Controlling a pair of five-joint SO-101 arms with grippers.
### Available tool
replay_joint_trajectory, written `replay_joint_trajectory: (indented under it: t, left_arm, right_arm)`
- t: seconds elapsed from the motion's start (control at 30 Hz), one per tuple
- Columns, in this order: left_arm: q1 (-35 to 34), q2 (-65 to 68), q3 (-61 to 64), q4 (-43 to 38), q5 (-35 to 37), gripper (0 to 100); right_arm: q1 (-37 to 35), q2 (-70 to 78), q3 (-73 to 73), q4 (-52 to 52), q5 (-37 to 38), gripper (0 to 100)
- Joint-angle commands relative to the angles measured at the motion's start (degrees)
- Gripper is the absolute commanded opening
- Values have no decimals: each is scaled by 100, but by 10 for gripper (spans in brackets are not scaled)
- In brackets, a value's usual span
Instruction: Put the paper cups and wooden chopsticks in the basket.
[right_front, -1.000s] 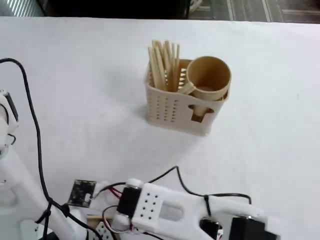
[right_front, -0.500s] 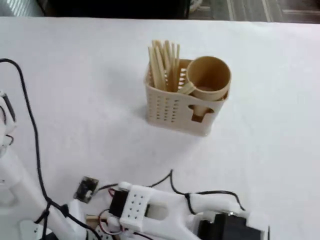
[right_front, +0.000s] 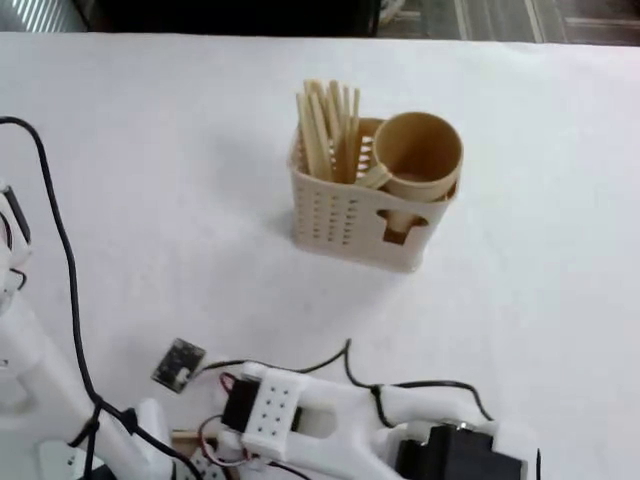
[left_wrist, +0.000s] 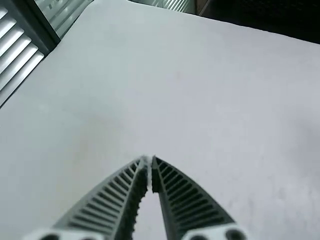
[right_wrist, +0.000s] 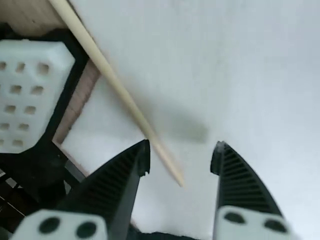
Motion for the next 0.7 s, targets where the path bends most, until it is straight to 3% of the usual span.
replay_joint_trajectory:
  t: [0.0,0.4,0.67]
  left_arm:
    - [-57,-127,-35,-114,-53,42]
    - [-40,-119,-26,-114,-53,42]
    - [-31,-110,-35,-123,-53,42]
  right_arm:
    - [66,4,-26,-92,-44,201]
    - [101,4,114,-92,229,201]
    - [585,-4,123,-75,-141,201]
